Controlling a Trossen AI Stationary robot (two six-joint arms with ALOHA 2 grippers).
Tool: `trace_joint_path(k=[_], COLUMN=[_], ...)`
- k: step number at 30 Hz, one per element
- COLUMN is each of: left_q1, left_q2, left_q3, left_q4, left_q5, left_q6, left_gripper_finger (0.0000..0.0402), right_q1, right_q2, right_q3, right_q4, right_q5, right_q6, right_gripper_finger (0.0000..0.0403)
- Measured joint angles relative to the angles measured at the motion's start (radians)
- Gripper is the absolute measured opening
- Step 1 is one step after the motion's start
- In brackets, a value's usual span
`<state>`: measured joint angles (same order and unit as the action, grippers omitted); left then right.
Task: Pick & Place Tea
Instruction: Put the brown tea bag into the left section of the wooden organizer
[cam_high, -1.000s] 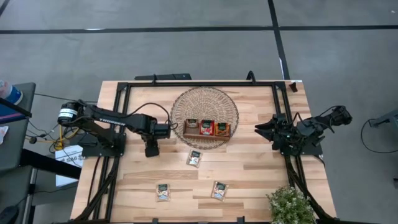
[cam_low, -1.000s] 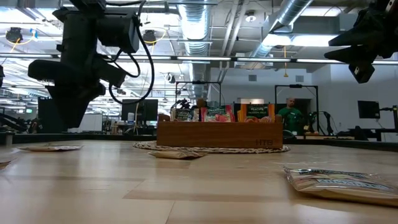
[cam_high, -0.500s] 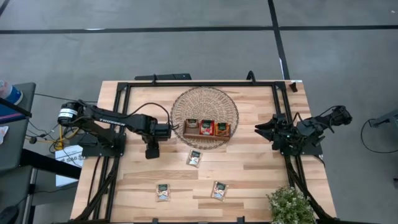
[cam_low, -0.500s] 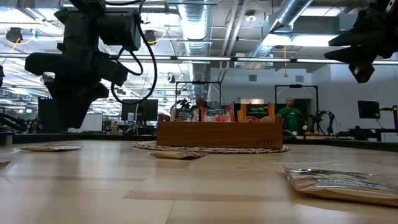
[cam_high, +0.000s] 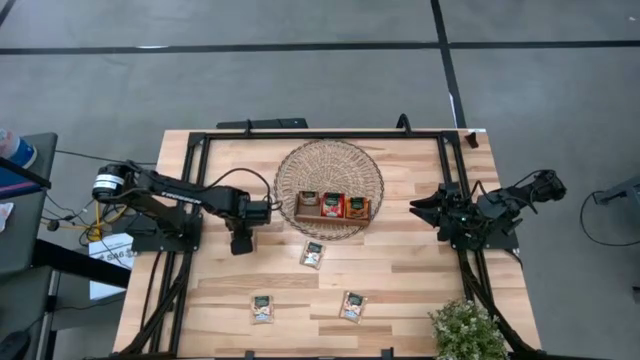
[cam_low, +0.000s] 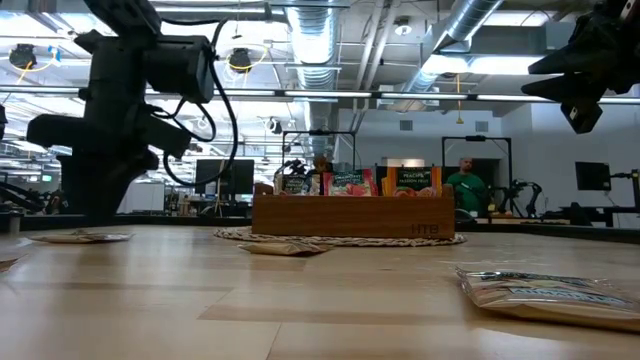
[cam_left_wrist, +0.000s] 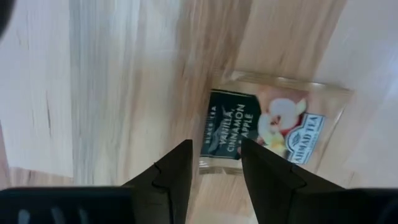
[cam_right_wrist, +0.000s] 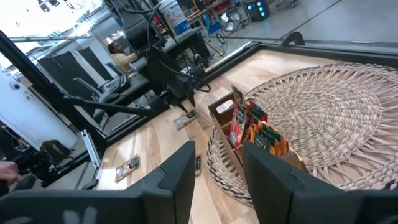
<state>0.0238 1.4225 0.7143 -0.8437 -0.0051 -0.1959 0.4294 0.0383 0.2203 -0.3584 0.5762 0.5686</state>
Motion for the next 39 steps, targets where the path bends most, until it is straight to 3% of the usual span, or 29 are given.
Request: trace_joint_path(k=[15,28,33,39], left_q1=[0.011,0.114,0.126,0.126], left_q2=[0.006,0.086,0.075,0.068], left_q3=[0.001,-0.055,-0.061,-0.066], left_q4=[0.055,0.143,0.147,0.148], left_q5=[0.04,0.148,0.162,0.155], left_q6=[0.055,0.077,0.077,0.077], left_gripper_finger=[0.0129,0.0127,0.0096,0.0018], right_q1=[0.0,0.0,0.0,0.0], right_q2=[0.0,0.0,0.0,0.0], right_q3=[0.0,0.0,0.0,0.0], right_q4=[0.005,0.008,0.008,0.008], right_q5=[0.0,-0.002,-0.002,-0.001], right_q6=[0.007,0.026,0.026,0.026], right_gripper_finger=[0.0123,0.0123,0.0123,0.0123])
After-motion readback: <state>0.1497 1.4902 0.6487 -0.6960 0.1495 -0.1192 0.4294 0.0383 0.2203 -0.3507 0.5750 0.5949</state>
